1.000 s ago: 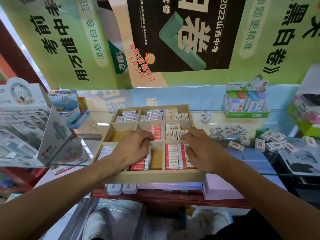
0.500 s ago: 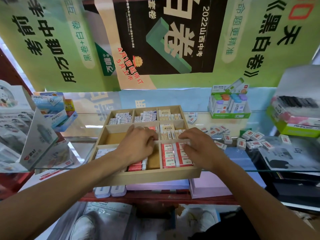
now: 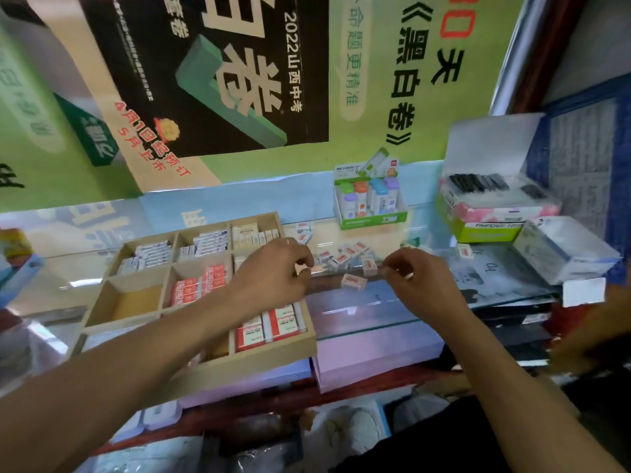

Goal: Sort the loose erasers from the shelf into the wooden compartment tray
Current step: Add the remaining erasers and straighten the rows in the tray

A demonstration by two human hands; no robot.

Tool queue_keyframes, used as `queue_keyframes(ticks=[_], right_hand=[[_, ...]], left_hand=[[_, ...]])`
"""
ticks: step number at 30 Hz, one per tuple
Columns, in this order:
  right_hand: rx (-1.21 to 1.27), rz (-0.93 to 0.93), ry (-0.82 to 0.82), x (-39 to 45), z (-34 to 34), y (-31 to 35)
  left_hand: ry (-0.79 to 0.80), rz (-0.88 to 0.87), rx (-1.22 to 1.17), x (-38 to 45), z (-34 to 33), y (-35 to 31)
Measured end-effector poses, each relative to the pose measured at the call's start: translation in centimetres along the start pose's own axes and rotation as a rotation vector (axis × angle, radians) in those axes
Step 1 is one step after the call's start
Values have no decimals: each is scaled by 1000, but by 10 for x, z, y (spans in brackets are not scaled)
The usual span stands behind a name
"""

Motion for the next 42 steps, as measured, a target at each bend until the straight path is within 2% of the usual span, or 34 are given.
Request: queue_keyframes(ticks=[6,9,11,14,19,24,29,36,42], right_hand=[[-118,56,45,-3,-3,-9],[-200,93,136,-7,-15,-2],[-204,119,199,-8,-24,3],[-258,113,279,-6,-33,8],[-313,74,252,1,-37,11],[-316,15,196,5,-32,4],[-331,-24,169,8,-34,0],[-316,-15,153,9,-34,-2],[-276,-10,163,9,-34,-1]], left_hand=[[102,1,97,46,-19,-23],[210,76,163,62,-31,-24],[202,96,190,68,-34,-24],[162,98,145,74,-30,-23],[279,63,35,76,-25,-18],[202,35,-77,88,-24,-17],[280,-22,3,103,-39,-19],[211,-10,46,104,-37,-19],[76,39,-58,88,-24,-13]])
Point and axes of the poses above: each hand's wrist, its own x-axis towards the middle knuckle, its own z-axis out of the back of the hand, y = z × x, the point moved 3 cm from there along x, towards the middle knuckle, and after that the axes turned 11 degrees about y, right-handed, at the moved point
